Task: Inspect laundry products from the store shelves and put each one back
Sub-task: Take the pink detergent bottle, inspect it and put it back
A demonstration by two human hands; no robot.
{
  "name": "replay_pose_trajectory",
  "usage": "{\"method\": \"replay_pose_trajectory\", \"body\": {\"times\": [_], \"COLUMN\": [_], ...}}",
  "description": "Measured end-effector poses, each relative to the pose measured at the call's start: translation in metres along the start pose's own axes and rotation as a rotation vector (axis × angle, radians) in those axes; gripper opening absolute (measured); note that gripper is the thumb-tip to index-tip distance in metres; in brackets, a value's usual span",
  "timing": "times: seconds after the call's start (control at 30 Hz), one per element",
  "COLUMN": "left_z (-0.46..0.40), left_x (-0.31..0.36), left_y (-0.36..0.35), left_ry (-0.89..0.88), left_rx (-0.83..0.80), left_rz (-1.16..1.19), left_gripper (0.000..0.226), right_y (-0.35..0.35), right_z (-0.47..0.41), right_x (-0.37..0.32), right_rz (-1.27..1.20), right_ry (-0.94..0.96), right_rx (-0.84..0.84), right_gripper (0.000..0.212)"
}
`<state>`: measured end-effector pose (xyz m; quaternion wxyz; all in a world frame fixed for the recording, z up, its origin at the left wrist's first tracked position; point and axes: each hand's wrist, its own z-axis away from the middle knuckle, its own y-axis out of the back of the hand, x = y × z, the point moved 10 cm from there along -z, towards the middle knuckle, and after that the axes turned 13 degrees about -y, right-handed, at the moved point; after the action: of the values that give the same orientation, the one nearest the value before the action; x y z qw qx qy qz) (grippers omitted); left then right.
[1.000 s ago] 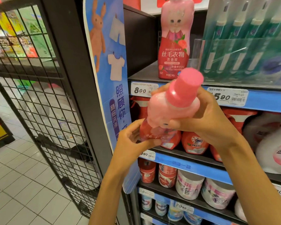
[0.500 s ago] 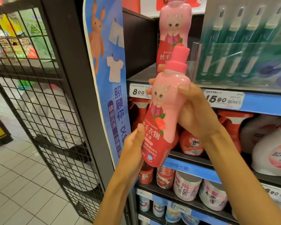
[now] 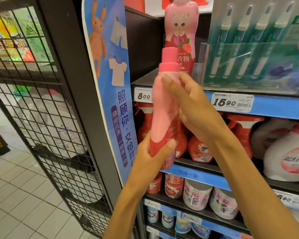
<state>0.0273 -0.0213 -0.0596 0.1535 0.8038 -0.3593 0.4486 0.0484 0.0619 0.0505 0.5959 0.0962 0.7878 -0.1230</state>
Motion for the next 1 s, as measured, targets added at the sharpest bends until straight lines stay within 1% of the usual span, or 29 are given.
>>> {"method": "replay_pose_trajectory", "body": {"times": [0.07,0.17,0.2,0.27,0.37,0.47,0.53,0.6,0.67,0.73,0.8,0.83,0.93,1.0], "left_z": [0.003,0.008,0.010,0.012,0.012,0.011,0.010,0.008,0.003,-0.003,-0.005,-0.006,-0.007,-0.008], "left_x": [-0.004,0.002,0.003,0.001,-0.002,-0.001,-0.001,-0.003,0.003,0.012,0.014,0.013,0.012,0.010], "left_y": [-0.004,-0.023,-0.029,-0.035,-0.033,-0.029,-0.025,-0.015,-0.008,-0.007,-0.012,-0.013,-0.006,0.003], "left_ry": [0.035,0.094,0.125,0.162,0.167,0.124,0.090,0.084,0.033,-0.041,-0.058,-0.051,-0.045,-0.027], "left_rx": [0.000,-0.111,-0.138,-0.162,-0.156,-0.131,-0.089,-0.015,0.017,0.032,0.024,0.025,0.059,0.083], "left_rz": [0.192,0.502,0.579,0.643,0.634,0.566,0.403,0.168,-0.017,-0.095,-0.102,-0.081,0.007,0.084], "left_gripper": [0.051,0.052,0.055,0.059,0.060,0.054,0.049,0.053,0.054,0.048,0.052,0.055,0.062,0.059], "right_y": [0.003,0.006,0.004,0.002,0.001,0.000,0.004,0.013,0.018,0.012,0.008,0.009,0.008,0.009], "right_z": [0.000,0.002,0.002,0.003,0.004,0.004,0.003,0.003,0.004,0.005,0.005,0.004,0.003,0.002], "right_x": [0.003,0.014,0.017,0.019,0.014,0.012,0.010,0.006,0.005,0.005,0.001,-0.003,-0.010,-0.015], "right_rz": [-0.059,-0.196,-0.230,-0.259,-0.257,-0.252,-0.218,-0.098,0.018,0.087,0.141,0.122,-0.037,-0.138], "right_ry": [-0.048,-0.145,-0.168,-0.178,-0.151,-0.134,-0.106,-0.063,-0.039,-0.033,0.000,0.019,0.035,0.040], "right_rx": [-0.037,-0.049,-0.055,-0.067,-0.085,-0.101,-0.075,0.015,0.065,0.038,0.050,0.056,-0.024,-0.078], "right_gripper": [0.040,0.043,0.045,0.044,0.040,0.036,0.033,0.033,0.043,0.056,0.063,0.063,0.053,0.044]}}
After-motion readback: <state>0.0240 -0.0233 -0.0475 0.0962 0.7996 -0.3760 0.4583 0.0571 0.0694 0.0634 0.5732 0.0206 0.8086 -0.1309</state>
